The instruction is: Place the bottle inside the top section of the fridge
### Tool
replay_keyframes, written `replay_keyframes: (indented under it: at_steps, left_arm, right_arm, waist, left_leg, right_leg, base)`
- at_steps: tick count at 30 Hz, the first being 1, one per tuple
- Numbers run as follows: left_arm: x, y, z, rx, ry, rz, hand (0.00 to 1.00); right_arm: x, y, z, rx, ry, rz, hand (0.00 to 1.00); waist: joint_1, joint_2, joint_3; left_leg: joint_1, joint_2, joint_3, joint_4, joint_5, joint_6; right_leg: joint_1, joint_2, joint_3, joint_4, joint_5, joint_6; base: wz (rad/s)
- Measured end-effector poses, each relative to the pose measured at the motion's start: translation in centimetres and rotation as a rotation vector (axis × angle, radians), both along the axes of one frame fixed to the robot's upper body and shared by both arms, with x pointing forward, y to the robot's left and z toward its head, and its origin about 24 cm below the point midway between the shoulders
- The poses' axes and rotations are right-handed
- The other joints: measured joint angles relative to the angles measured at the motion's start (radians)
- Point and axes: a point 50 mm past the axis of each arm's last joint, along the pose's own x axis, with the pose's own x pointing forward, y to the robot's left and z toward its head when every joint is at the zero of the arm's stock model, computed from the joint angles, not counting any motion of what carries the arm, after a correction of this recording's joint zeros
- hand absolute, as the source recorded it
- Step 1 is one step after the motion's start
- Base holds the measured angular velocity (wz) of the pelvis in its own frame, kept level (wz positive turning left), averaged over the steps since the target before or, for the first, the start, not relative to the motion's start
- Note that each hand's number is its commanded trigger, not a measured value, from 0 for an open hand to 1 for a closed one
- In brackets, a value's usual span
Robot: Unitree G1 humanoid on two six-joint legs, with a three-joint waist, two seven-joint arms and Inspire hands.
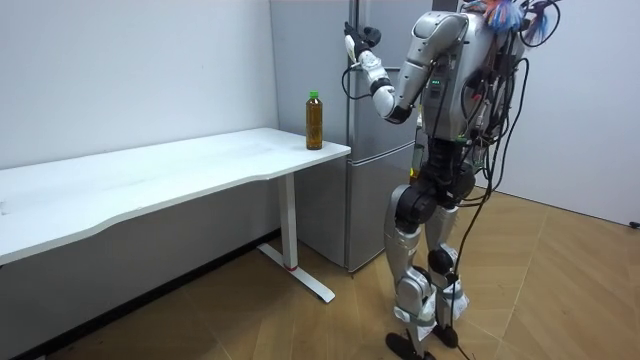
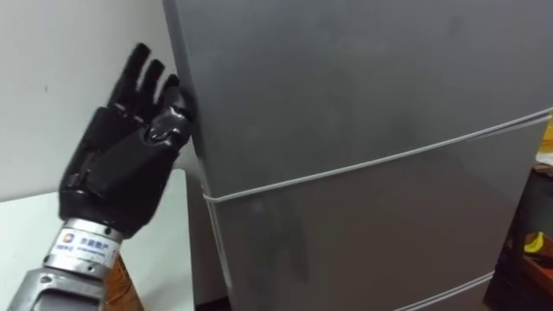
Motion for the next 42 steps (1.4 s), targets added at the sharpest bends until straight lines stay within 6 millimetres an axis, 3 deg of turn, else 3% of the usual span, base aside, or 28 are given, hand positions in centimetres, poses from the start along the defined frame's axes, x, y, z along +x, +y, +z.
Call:
replay_keyframes:
  at_steps: [10,15,16,17,23,24,26,28,31,33,38,42]
  left_arm:
    - [-0.2,-0.3,0.2,0.049,-0.037,-0.007,0.00]
    - [-0.4,-0.6,0.4,0.081,-0.059,-0.005,0.00]
    - [-0.4,-0.6,0.4,0.081,-0.059,-0.005,0.54]
    - [-0.4,-0.6,0.4,0.082,-0.059,-0.005,1.00]
    - [-0.4,-0.6,0.4,0.081,-0.059,-0.004,1.00]
    - [-0.4,-0.6,0.3,0.075,-0.054,0.000,0.94]
    - [-0.6,-0.8,0.2,0.062,-0.060,-0.006,0.70]
    - [-0.6,-0.9,0.3,0.048,-0.069,-0.009,0.57]
    - [-0.8,-1.1,0.3,0.031,-0.080,-0.012,0.55]
    - [-1.0,-1.6,0.2,0.025,-0.086,-0.031,0.53]
    - [-1.2,-1.9,0.0,0.006,-0.089,-0.055,0.45]
    - [-1.4,-2.5,-0.2,0.001,-0.093,-0.090,0.24]
  right_arm:
    - [0.2,-0.1,0.1,0.004,-0.008,0.005,0.00]
    - [0.2,-0.2,0.1,-0.001,-0.010,0.008,0.00]
    - [0.2,-0.3,0.1,-0.001,-0.010,0.008,0.00]
    - [0.2,-0.3,0.1,-0.001,-0.010,0.009,0.00]
    - [0.2,-0.3,0.1,0.000,-0.008,0.010,0.00]
    - [0.2,-0.3,0.1,0.000,-0.008,0.012,0.00]
    - [0.3,-0.2,0.1,0.000,-0.007,0.019,0.00]
    - [0.4,-0.2,0.1,-0.002,-0.013,0.032,0.00]
    - [0.5,-0.2,0.2,-0.001,-0.019,0.035,0.00]
    - [0.6,-0.3,0.2,0.009,-0.021,0.041,0.00]
    - [0.7,-0.3,0.2,0.020,-0.019,0.047,0.00]
    - [1.0,-0.1,0.2,0.016,-0.018,0.082,0.00]
  waist:
    - [0.001,0.004,-0.0001]
    - [0.001,0.021,0.0021]
    - [0.001,0.023,0.0023]
    - [0.001,0.025,0.0023]
    - [0.000,0.023,0.0048]
    - [0.000,0.023,0.0049]
    - [0.000,0.022,0.0048]
    - [-0.001,0.020,0.0058]
    - [0.000,0.015,0.0090]
    - [0.001,0.014,0.0094]
    - [0.001,0.012,0.0096]
    - [0.001,0.007,0.0094]
  left_leg:
    - [-0.009,-0.001,-0.005,0.005,0.000,0.000]
    - [-0.008,-0.001,-0.005,0.003,0.000,0.000]
    - [-0.008,-0.001,-0.005,0.003,0.000,0.000]
    - [-0.008,-0.001,-0.005,0.003,0.000,0.000]
    - [-0.009,-0.002,-0.005,0.003,0.000,0.001]
    - [-0.011,-0.002,-0.005,0.003,0.000,0.001]
    - [-0.015,-0.003,-0.005,0.002,0.001,0.002]
    - [-0.022,-0.003,-0.004,0.003,0.001,0.002]
    - [-0.029,-0.003,-0.002,0.003,0.002,0.003]
    - [-0.027,0.000,0.023,-0.001,0.002,0.004]
    - [-0.026,0.000,0.048,-0.008,0.002,0.010]
    - [-0.018,-0.001,0.073,-0.016,0.003,0.015]
  right_leg:
    - [-0.001,-0.001,-0.001,-0.004,0.000,0.000]
    - [-0.001,-0.003,0.000,-0.004,0.000,0.000]
    - [-0.001,-0.003,0.000,-0.004,0.000,0.000]
    - [0.000,-0.003,0.000,-0.004,0.000,0.000]
    - [0.005,-0.003,-0.001,-0.008,0.000,0.001]
    - [0.009,-0.002,-0.001,-0.017,0.002,0.003]
    - [0.009,-0.002,-0.001,-0.019,0.002,0.004]
    - [0.004,-0.002,0.003,-0.019,0.003,0.004]
    - [0.001,-0.004,0.008,-0.018,0.004,0.007]
    - [0.002,-0.005,0.034,-0.017,0.005,0.008]
    - [-0.002,-0.007,0.051,-0.018,0.011,0.018]
    - [-0.001,-0.013,0.051,-0.017,0.015,0.024]
  base:
    - [0.04]
    - [0.00]
    - [0.00]
    - [0.00]
    - [0.04]
    - [0.12]
    - [0.17]
    - [0.19]
    - [0.19]
    - [0.10]
    - [0.00]
    - [-0.05]
